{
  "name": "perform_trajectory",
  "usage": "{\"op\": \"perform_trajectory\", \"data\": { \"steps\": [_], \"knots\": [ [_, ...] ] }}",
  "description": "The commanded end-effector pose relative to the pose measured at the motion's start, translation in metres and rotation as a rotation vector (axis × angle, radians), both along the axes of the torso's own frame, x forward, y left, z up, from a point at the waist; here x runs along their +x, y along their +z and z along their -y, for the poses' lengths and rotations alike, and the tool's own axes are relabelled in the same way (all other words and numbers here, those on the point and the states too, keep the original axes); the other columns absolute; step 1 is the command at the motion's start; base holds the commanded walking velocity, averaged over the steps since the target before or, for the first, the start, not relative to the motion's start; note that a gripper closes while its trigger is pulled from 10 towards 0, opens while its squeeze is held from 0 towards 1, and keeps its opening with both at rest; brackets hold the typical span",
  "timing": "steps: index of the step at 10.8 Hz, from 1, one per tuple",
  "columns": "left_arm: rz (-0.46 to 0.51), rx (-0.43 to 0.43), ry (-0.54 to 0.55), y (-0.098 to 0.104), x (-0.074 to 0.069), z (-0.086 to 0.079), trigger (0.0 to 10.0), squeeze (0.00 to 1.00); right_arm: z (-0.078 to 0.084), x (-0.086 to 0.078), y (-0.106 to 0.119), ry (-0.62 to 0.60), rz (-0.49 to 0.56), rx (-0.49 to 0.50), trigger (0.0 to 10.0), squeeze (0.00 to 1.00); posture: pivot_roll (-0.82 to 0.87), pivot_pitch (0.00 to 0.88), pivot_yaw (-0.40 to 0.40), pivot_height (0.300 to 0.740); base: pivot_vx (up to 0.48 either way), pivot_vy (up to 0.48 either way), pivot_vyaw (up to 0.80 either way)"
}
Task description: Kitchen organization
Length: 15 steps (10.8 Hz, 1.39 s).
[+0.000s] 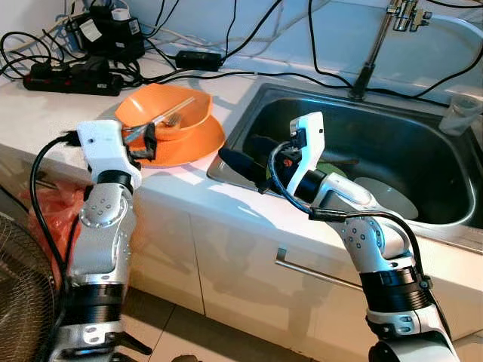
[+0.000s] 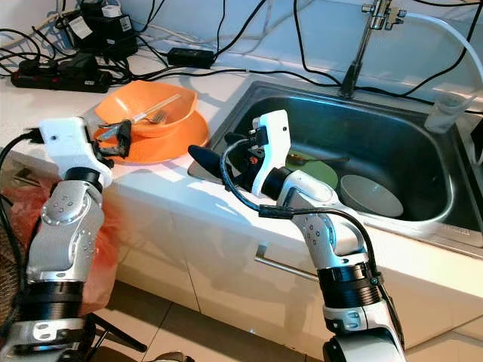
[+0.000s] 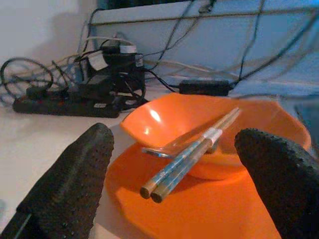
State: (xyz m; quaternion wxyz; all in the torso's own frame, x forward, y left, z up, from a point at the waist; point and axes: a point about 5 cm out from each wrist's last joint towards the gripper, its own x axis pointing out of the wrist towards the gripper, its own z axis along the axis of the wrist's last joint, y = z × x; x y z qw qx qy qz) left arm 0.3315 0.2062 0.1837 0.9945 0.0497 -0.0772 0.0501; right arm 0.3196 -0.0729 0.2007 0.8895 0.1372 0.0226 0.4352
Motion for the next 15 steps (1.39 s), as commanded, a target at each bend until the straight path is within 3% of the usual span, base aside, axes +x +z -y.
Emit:
{"op": "perform_trajectory", "data": {
  "steps": [1, 6, 9, 15],
  "knots": [
    [-0.018, 0.031, -0.022, -0.004, 0.0, 0.002, 10.0, 0.0, 0.001, 0.001, 0.004, -0.009, 0.007, 0.003, 10.0, 0.0, 0.09, 0.0, -0.001, 0.74, 0.0, 0.0, 0.0],
    [-0.041, 0.21, -0.074, 0.002, 0.006, -0.01, 10.0, 0.0, 0.002, 0.001, 0.003, -0.018, 0.005, 0.008, 10.0, 0.0, 0.09, 0.0, 0.007, 0.74, 0.0, 0.0, 0.0],
    [-0.035, 0.391, -0.152, 0.005, 0.008, -0.009, 10.0, 0.0, 0.002, 0.001, 0.004, -0.022, 0.005, 0.012, 10.0, 0.0, 0.09, 0.0, 0.014, 0.74, 0.0, 0.0, 0.0],
    [-0.098, 0.463, -0.179, -0.002, 0.01, -0.016, 10.0, 0.0, 0.002, 0.002, 0.004, -0.025, 0.006, 0.014, 10.0, 0.0, 0.09, 0.0, 0.013, 0.74, 0.0, 0.0, 0.0]
  ]
}}
